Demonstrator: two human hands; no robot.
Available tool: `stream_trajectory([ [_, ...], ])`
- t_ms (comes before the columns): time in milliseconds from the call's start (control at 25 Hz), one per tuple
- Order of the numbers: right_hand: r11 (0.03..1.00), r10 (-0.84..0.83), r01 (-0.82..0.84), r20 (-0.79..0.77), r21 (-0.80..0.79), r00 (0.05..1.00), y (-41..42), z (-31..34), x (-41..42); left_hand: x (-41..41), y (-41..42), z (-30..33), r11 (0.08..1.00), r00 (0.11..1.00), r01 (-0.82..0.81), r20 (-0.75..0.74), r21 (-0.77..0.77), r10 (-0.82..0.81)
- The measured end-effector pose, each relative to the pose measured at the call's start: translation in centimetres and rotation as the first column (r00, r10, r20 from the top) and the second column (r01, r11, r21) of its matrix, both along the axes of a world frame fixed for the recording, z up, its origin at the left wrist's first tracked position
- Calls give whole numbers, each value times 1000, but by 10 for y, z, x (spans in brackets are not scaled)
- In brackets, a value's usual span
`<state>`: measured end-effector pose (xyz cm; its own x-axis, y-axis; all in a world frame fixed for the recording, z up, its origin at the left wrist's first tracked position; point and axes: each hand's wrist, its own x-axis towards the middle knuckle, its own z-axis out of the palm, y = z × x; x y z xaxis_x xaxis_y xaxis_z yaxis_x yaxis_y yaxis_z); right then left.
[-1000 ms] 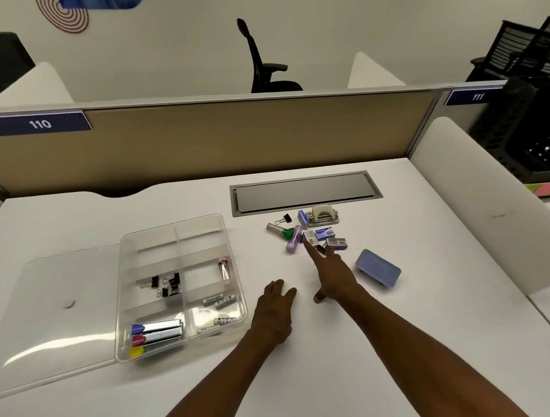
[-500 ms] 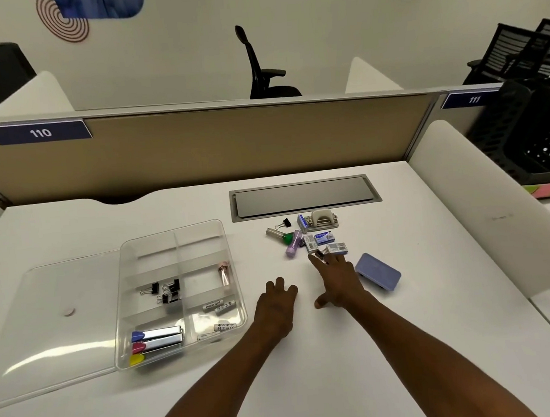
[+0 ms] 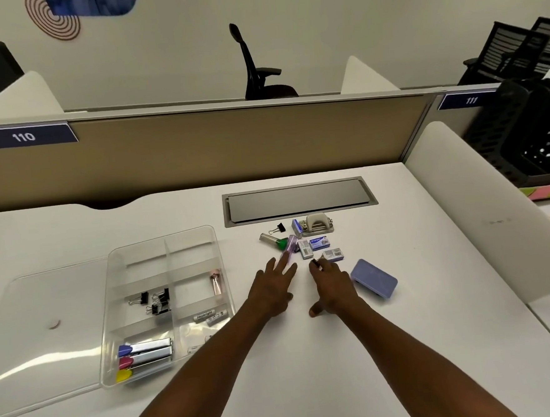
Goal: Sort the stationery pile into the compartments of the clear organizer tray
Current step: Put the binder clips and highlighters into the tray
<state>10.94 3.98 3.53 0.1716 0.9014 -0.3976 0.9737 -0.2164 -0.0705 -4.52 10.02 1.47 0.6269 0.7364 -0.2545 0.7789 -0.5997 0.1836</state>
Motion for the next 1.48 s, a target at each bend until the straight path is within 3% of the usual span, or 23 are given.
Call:
stream_trajectory([
  [200, 998, -16, 17, -28, 66, 999, -5, -7, 10, -7, -9, -3, 985, 995, -83, 58, 151, 75],
  [320, 999, -26, 27, -29, 18, 999, 2, -7, 12, -5, -18, -2, 973, 989, -130, 88, 189, 115],
  [560, 997, 80, -80, 12, -11, 997, 10, -3, 9, 26, -6, -3, 985, 986, -1, 163, 171, -27],
  [840, 994, -36, 47, -118, 96, 992, -8, -13, 15, 50, 52, -2, 990, 994, 29, -105, 142, -14],
  [960, 981, -95, 126, -203, 145, 975, -15, -16, 16, 54, 56, -8, 989, 992, 59, -122, 134, -42],
  [1280, 878, -302, 408, -372, 251, 878, -37, -34, 16, 61, 44, -18, 976, 998, -11, 56, 218, -1],
  [1400, 808, -383, 534, -467, 247, 797, -43, -44, 13, 60, 41, -21, 972, 959, -110, 279, 209, 48],
  [1480, 733, -410, 613, -526, 296, 745, -47, -52, 7, 54, 38, -16, 967, 861, -231, 486, 112, 150],
])
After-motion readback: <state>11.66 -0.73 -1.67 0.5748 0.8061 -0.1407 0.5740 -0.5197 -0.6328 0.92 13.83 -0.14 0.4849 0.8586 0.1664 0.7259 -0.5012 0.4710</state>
